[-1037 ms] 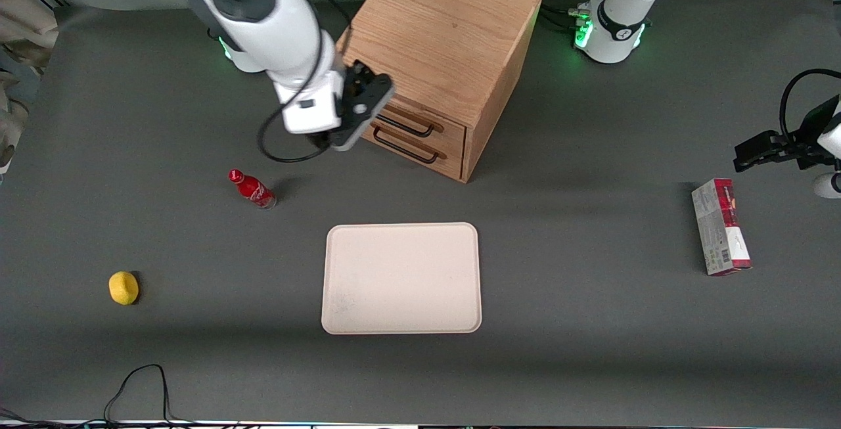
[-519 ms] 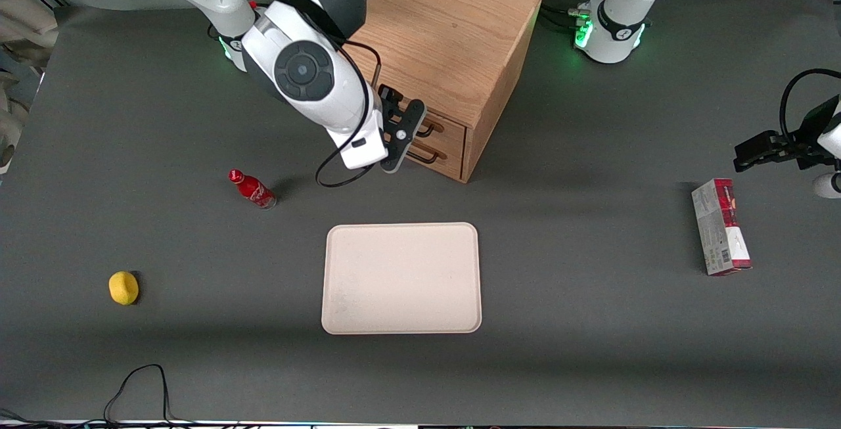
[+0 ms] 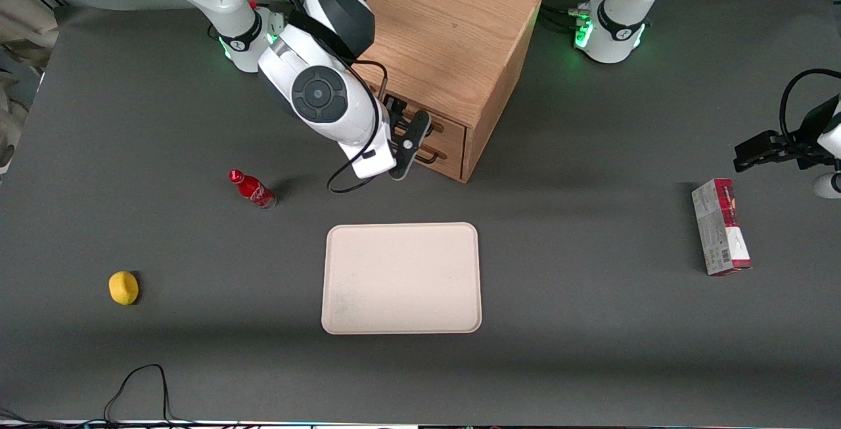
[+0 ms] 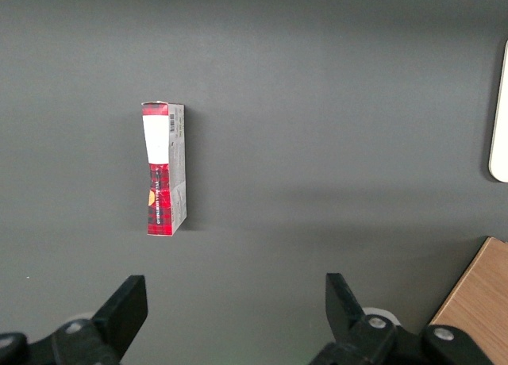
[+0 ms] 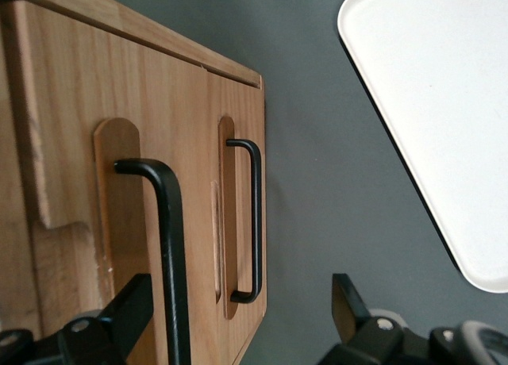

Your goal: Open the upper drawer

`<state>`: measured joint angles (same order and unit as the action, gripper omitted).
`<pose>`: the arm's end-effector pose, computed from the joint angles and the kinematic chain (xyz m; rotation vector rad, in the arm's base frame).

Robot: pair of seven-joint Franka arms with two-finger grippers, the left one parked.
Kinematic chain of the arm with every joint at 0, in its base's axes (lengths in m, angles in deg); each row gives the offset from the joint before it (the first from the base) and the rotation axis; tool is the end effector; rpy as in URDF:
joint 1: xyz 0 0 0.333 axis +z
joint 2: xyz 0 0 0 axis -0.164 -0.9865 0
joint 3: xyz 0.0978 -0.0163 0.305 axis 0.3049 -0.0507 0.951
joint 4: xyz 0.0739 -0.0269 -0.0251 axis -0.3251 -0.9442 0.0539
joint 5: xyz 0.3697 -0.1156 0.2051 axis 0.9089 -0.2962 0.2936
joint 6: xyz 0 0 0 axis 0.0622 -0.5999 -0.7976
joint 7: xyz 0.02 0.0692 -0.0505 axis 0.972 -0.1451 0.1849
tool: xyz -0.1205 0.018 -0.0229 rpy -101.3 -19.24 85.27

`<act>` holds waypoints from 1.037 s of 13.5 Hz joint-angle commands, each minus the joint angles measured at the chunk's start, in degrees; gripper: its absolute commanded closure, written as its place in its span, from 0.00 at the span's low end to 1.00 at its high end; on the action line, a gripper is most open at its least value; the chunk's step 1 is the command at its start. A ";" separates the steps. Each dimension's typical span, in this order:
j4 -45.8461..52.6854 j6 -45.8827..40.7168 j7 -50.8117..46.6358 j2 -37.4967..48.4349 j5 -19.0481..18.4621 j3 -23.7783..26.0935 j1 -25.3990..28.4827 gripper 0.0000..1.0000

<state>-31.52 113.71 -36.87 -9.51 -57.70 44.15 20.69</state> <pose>0.5307 0.4665 0.3897 -2.4677 -1.4572 0.2761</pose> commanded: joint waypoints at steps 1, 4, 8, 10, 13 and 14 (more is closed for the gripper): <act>-2.88 3.11 1.49 0.45 1.08 0.17 -0.09 0.00; -4.55 4.96 1.49 0.45 1.08 0.17 0.09 0.00; -4.91 6.46 3.49 0.27 -0.24 -0.18 0.18 0.00; -4.21 6.37 6.66 0.36 -0.24 -1.93 -0.18 0.00; -1.58 6.37 11.49 0.01 -0.24 -6.05 -0.09 0.00; -0.52 6.28 13.33 -0.86 -0.24 -7.38 -0.09 0.00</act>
<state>-34.46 120.35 -27.68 -9.50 -57.84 39.17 20.53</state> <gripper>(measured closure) 0.000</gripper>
